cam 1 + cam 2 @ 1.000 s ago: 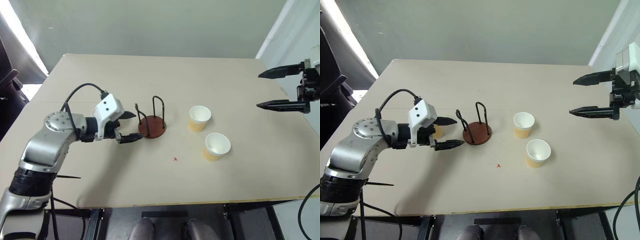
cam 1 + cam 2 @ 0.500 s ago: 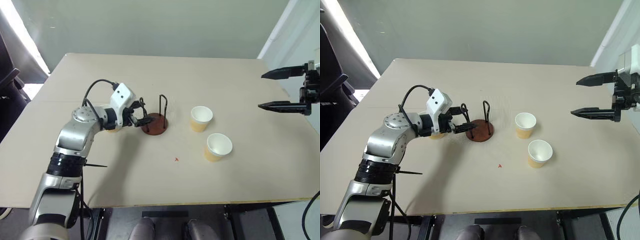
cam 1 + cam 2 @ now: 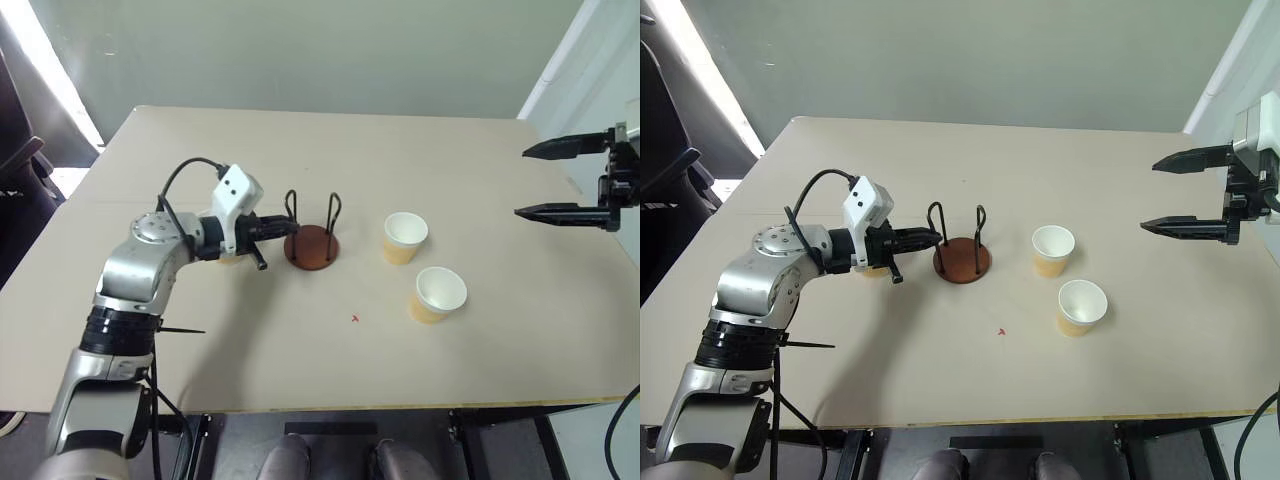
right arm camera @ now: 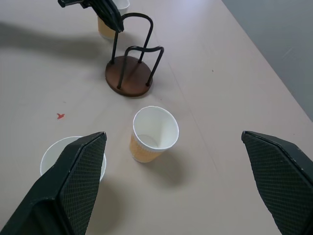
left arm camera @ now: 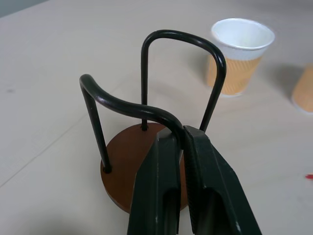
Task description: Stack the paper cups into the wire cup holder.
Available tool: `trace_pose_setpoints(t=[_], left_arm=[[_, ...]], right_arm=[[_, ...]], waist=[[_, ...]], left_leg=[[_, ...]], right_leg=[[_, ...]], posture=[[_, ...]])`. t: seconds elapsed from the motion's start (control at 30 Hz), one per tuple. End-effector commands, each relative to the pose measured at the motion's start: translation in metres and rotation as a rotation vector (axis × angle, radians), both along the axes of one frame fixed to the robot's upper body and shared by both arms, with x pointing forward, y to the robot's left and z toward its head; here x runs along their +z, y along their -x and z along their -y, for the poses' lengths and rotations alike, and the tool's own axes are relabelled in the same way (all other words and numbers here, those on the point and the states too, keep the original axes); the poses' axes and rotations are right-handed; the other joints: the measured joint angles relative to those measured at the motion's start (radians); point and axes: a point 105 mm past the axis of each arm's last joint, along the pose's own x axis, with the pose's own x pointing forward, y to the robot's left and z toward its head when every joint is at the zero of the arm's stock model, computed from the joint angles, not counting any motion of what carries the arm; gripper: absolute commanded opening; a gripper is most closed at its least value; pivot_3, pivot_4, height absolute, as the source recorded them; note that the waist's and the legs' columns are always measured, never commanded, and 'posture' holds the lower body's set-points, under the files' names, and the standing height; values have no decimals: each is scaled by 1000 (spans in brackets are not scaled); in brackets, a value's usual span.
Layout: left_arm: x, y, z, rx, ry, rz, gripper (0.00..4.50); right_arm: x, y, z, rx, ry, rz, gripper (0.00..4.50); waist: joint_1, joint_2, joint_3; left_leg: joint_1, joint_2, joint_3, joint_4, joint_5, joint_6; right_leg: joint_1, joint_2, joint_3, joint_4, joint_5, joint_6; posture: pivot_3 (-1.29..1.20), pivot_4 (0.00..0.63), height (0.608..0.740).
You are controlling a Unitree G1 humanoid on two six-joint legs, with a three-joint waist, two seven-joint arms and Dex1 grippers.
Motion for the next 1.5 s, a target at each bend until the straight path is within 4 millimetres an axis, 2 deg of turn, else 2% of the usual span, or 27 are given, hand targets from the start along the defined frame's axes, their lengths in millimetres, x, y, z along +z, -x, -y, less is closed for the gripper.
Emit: trace_pose_setpoints(t=[0.03,0.13,0.27,0.47,0.6,0.73,0.9,1.23,1.43,1.5], left_arm=[[18,37,15,-193,30,-10,23],[23,59,15,-275,43,-54,23],[35,69,18,-287,109,-78,23],[12,86,32,-237,115,-164,23],[-3,96,49,-232,110,-188,23],[-11,101,56,-226,91,-209,23],[-21,104,55,-203,30,-232,23],[-38,103,60,-157,-29,-252,23],[-40,104,58,-150,-54,-265,23],[-43,108,58,-155,-65,-285,614]], right_arm=[[16,5,2,2,-11,66,4500],[16,6,4,-3,-8,66,4500],[16,7,4,-5,-7,64,4500],[14,6,3,-6,-8,59,4500],[12,6,0,14,-9,45,4500],[11,17,-11,117,-13,19,4500],[6,28,-21,194,-16,-27,4500],[-21,55,-50,344,-23,-171,4500],[-21,54,-53,337,-38,-163,4500],[-24,56,-55,351,-33,-176,4500]], waist=[[-1,0,0],[-1,0,0],[0,0,0],[-1,0,0],[3,0,0],[5,0,0],[8,0,0],[12,0,0],[12,0,0],[12,0,0]], left_leg=[[0,0,0,0,0,0],[0,0,1,-1,0,0],[1,0,1,0,0,0],[2,0,1,1,0,1],[2,0,1,1,0,1],[3,-1,2,1,0,1],[3,-1,7,1,0,1],[11,-3,10,2,0,1],[19,-4,10,2,0,1],[19,-4,10,2,0,1]], right_leg=[[0,0,0,0,0,0],[0,0,0,0,0,0],[0,0,0,0,0,0],[3,0,1,-1,0,2],[3,0,0,-1,0,2],[3,0,0,0,0,2],[4,1,0,-1,0,2],[13,1,0,-1,0,2],[21,2,0,-1,0,1],[21,2,0,-1,0,1]], posture=[[0,150,740],[0,150,740],[0,150,740],[0,150,740],[0,150,740],[0,150,740],[0,150,740],[0,150,740],[0,150,740],[0,150,740]])
